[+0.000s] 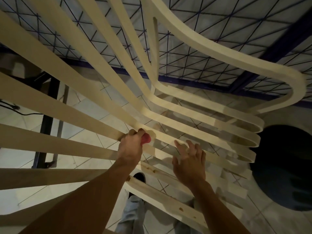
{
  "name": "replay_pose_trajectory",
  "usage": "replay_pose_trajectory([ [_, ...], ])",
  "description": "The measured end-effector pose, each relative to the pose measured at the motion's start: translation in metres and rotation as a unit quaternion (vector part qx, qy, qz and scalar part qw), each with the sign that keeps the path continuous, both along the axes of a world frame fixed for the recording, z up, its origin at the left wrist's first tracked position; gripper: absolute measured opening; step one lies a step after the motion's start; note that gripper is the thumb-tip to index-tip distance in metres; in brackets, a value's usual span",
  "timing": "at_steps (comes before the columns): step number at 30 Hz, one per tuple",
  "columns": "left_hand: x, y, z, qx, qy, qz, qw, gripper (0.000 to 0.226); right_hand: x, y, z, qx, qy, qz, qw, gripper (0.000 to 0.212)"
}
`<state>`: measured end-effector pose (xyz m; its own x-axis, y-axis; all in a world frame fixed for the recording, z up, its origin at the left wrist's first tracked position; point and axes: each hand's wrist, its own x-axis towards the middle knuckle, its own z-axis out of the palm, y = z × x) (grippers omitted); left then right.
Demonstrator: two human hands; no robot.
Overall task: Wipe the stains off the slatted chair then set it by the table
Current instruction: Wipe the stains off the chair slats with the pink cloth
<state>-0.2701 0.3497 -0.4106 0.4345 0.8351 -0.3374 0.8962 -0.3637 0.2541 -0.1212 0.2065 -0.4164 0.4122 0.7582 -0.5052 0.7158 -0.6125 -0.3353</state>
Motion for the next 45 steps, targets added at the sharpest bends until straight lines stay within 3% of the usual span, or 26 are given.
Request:
replay_pose_trajectory([
  [6, 0.014, -0.021, -0.008, -0.020, -0.059, 0.060, 0.996, 0.041, -0.002, 0.000, -0.003, 0.019, -0.006, -0.016, 1.000, 0.059],
  [9, 0.015, -0.023, -0.006, -0.041, -0.091, 0.032, 0.994, 0.039, -0.001, 0.000, -0.003, 0.024, -0.004, -0.015, 1.000, 0.061],
  [15, -0.001, -0.008, -0.003, 0.022, -0.013, 0.057, 0.998, 0.050, 0.000, -0.002, -0.005, 0.027, 0.002, -0.006, 1.000, 0.062],
  [18, 0.008, -0.019, -0.003, 0.006, -0.027, 0.076, 0.997, 0.049, -0.002, -0.004, -0.008, 0.034, -0.007, -0.005, 0.999, 0.063],
  [25, 0.029, -0.043, 0.001, -0.077, -0.121, 0.143, 0.979, 0.039, -0.004, -0.005, -0.011, 0.070, -0.007, -0.030, 0.997, 0.061],
  [31, 0.039, -0.051, 0.011, -0.270, -0.220, 0.197, 0.916, 0.050, 0.004, -0.003, -0.006, 0.067, 0.091, -0.076, 0.991, 0.058],
  [34, 0.039, -0.051, 0.017, -0.353, -0.271, 0.221, 0.868, 0.057, 0.011, -0.001, 0.013, 0.128, 0.206, -0.183, 0.953, 0.044],
  [36, 0.040, -0.050, 0.022, -0.409, -0.310, 0.246, 0.823, 0.059, 0.018, 0.000, 0.032, 0.149, 0.324, -0.257, 0.898, 0.039],
  [38, 0.041, -0.049, 0.027, -0.451, -0.327, 0.244, 0.794, 0.053, 0.027, -0.001, 0.040, 0.157, 0.436, -0.281, 0.840, 0.052],
  [42, 0.050, -0.046, 0.034, -0.527, -0.341, 0.212, 0.749, 0.044, 0.040, -0.010, 0.042, 0.157, 0.534, -0.322, 0.766, 0.076],
  [45, 0.059, -0.045, 0.039, -0.583, -0.374, 0.192, 0.695, 0.048, 0.050, -0.016, 0.045, 0.169, 0.602, -0.359, 0.693, 0.057],
])
